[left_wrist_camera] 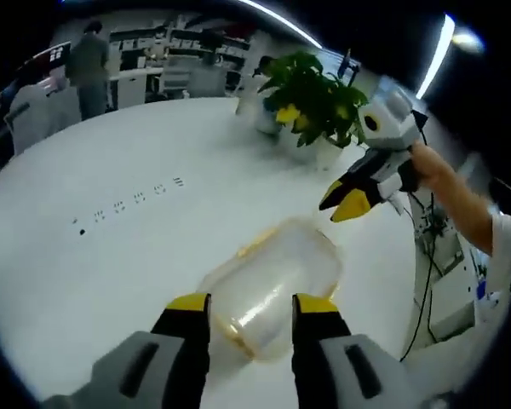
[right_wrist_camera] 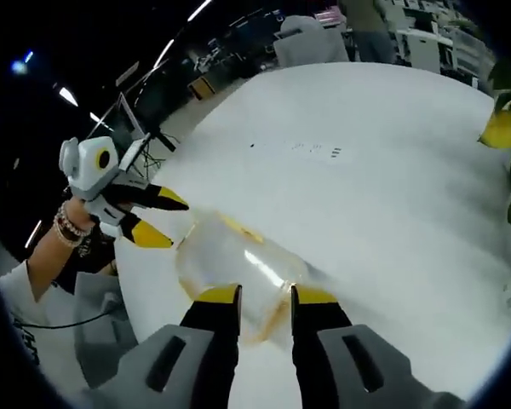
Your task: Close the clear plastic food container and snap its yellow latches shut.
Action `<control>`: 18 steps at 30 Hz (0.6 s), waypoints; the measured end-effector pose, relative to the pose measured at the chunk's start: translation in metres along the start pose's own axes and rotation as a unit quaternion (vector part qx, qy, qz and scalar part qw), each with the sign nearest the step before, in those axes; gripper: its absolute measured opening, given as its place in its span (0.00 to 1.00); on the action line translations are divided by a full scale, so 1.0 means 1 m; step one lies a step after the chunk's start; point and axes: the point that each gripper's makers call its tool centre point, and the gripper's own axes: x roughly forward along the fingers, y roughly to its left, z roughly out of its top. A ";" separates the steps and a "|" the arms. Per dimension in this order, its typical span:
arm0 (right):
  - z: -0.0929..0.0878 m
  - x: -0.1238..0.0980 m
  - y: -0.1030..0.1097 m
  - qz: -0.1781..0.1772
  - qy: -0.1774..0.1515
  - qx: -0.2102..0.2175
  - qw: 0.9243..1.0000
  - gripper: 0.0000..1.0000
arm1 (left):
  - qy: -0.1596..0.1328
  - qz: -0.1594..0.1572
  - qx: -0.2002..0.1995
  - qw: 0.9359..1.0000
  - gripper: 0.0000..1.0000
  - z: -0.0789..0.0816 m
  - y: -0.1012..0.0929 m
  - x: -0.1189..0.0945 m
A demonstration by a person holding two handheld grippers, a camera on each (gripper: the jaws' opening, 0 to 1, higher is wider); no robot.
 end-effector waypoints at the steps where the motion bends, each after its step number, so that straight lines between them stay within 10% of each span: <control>1: 0.003 0.001 0.002 0.002 -0.003 0.002 1.000 0.20 | -0.006 0.002 0.005 1.000 0.31 0.002 -0.005 -0.001; 18: 0.033 0.036 0.022 0.018 -0.016 -0.033 0.999 0.12 | -0.078 0.034 0.076 0.993 0.20 0.024 -0.013 0.029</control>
